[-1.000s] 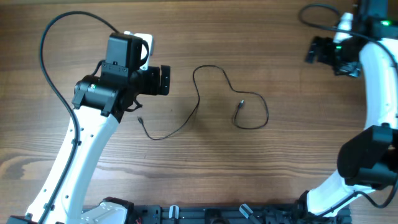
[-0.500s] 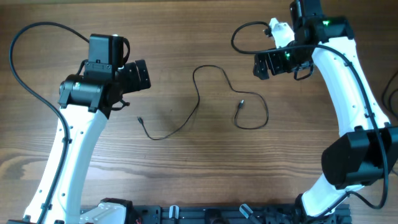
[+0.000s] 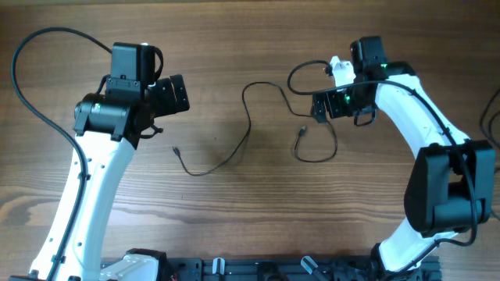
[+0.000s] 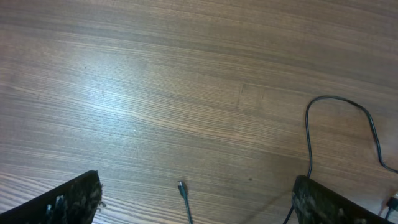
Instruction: Untangle cables
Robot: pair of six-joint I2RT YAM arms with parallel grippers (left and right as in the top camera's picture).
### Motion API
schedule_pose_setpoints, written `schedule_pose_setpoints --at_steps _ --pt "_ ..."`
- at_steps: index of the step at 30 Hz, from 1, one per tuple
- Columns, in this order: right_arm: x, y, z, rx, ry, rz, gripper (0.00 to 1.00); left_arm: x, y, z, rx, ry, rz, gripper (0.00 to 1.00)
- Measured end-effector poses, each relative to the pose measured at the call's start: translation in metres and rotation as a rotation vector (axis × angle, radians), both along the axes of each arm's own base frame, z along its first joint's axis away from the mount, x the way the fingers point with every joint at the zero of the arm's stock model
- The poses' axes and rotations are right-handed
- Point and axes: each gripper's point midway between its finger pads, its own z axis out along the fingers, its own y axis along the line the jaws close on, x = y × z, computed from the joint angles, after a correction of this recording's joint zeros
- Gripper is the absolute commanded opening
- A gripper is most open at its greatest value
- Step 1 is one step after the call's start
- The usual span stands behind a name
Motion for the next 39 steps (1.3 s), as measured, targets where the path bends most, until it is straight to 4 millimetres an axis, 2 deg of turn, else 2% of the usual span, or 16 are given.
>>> schedule_pose_setpoints --at_steps 9,22,30,39 --pt "-0.021 0.001 -0.033 0.012 0.029 0.04 0.98 0.0 0.0 0.0 -0.001 -0.002 0.0 1.0" --pt "-0.019 0.007 -0.031 0.045 0.014 0.057 1.0 0.001 0.0 0.0 -0.001 -0.003 0.0 1.0" --pt "-0.031 0.005 -0.048 0.034 0.027 0.072 1.0 0.001 0.0 0.001 -0.001 -0.005 0.0 1.0" --pt "-0.03 0.003 -0.049 0.024 0.021 0.074 1.0 0.001 0.0 0.001 -0.001 -0.005 0.0 1.0"
